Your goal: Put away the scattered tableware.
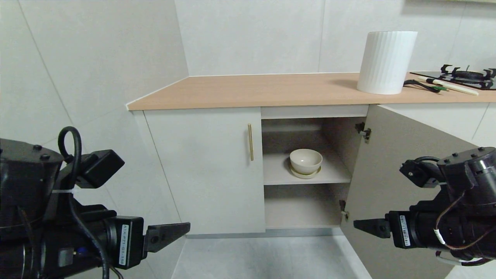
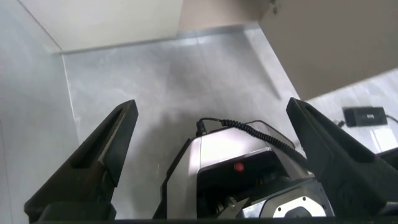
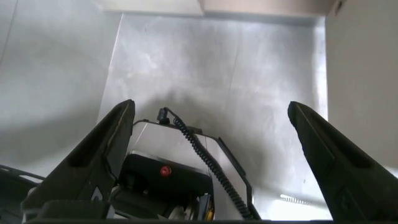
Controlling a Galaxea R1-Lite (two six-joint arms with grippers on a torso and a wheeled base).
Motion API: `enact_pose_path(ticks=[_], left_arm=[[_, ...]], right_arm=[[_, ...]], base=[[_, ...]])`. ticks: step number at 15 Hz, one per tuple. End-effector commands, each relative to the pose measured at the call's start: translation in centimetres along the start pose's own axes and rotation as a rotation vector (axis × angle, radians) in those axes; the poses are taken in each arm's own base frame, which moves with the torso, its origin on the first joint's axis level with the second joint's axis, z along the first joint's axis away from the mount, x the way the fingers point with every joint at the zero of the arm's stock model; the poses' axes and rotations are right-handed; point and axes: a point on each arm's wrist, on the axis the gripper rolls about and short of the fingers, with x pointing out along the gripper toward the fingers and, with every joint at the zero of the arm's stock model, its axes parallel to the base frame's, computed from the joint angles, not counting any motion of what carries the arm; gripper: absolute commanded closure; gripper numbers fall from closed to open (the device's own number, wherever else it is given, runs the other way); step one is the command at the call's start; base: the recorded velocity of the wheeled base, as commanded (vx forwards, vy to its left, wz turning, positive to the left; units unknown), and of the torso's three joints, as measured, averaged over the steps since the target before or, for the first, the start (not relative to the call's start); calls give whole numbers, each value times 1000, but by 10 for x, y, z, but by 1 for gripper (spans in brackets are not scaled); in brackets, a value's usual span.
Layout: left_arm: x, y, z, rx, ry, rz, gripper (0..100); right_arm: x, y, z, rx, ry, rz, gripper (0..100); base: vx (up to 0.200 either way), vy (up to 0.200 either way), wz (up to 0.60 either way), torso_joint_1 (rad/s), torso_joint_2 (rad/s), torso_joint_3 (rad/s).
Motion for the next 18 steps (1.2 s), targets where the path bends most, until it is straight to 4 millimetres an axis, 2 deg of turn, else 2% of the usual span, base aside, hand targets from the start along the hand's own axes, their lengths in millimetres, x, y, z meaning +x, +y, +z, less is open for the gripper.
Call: enact_pose_path(ticks=[1,5,10,12,13,14,15,18], left_arm=[[1,0,0,1,4,2,0],[0,0,-1,4,4,2,0],[1,0,-1,4,6,2,0],[1,0,-1,4,5,4,0],[1,0,-1,4,5,4,0],[1,0,-1,4,4,5,0],[1,1,-1,4,4,6,0],[1,1,-2,9,7,8,0]], right_arm=[[1,0,0,-1,4,-2,0],[0,-1,-1,-12,-2,-18,0],[0,-2,-2,-24,-5,-33,0],[-15,-4,-6,-74,29,-47,0],[-15,-4,-6,-74,29,-47,0],[-30,-5,-7,-105,28,-44,0],[-35,-6,-7,-115,32,-48,0],[-39,-9,-10,-147,97,-79,0]], base=[[-200,0,0,2,-2,-7],[-200,0,0,5,4,0],[0,0,0,0,0,0],[0,0,0,0,0,0],[0,0,0,0,0,0],[0,0,0,0,0,0],[0,0,0,0,0,0],[0,-200,0,-1,-1,10]])
